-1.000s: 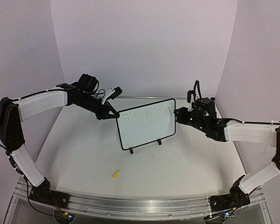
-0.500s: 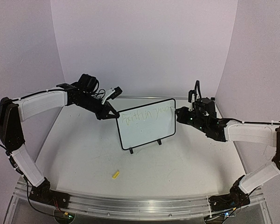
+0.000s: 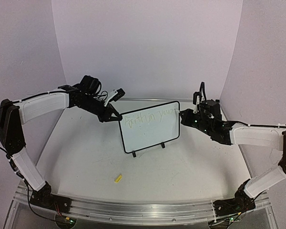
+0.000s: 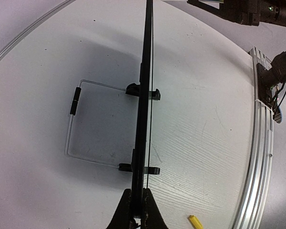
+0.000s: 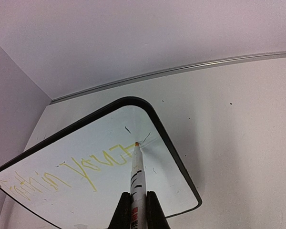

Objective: Write a sentence on the whiteboard

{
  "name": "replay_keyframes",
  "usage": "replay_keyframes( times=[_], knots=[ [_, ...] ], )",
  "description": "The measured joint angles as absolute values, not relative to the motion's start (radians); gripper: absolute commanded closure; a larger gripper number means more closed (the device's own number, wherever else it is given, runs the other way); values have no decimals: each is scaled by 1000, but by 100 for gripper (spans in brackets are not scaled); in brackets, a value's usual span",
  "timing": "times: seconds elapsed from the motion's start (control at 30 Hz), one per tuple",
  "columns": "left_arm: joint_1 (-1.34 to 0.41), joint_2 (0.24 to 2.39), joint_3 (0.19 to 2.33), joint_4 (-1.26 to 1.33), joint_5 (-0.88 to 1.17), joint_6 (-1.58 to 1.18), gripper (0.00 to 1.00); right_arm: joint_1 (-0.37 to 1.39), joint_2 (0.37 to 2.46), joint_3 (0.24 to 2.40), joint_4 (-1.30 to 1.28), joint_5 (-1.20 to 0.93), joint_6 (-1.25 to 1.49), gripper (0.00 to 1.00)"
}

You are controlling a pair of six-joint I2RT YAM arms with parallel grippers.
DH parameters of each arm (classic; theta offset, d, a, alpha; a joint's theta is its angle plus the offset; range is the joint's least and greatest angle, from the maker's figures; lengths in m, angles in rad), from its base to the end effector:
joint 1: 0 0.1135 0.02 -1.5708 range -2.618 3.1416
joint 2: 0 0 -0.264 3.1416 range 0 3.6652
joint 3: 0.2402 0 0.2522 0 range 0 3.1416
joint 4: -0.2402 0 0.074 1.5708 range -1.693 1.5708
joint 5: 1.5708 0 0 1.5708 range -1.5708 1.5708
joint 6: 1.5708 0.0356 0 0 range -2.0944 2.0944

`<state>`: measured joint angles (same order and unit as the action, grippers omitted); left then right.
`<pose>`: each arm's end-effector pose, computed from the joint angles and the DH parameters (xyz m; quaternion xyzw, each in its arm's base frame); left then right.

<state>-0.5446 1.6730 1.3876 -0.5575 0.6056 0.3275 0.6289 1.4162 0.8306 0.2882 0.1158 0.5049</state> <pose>0.3039 -0.2078 0.2876 0.4730 0.7637 -0.3138 0.3076 0.2622 0.1856 0.2569 -0.0154 0.8033 0.2795 0.5257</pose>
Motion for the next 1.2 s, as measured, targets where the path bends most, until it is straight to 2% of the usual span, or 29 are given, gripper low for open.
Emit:
replay_keyframes(
  times=[0.37,0.63,0.8,1.0,1.2],
  knots=[
    [-545,1679,1394,-558,602,314,100,629,1211,748,232,26,509,100],
    [-545,1679,1394,-557,599,311,100,631,1185,732,204,-141,476,100],
    [-548,1679,1394,-556,595,306,100,681,1161,725,200,-170,467,100],
    [-562,1679,1394,-542,575,290,100,855,1198,725,237,-124,453,100],
    [-568,1679,1394,-534,567,283,100,945,1367,734,334,-113,451,100]
  ],
)
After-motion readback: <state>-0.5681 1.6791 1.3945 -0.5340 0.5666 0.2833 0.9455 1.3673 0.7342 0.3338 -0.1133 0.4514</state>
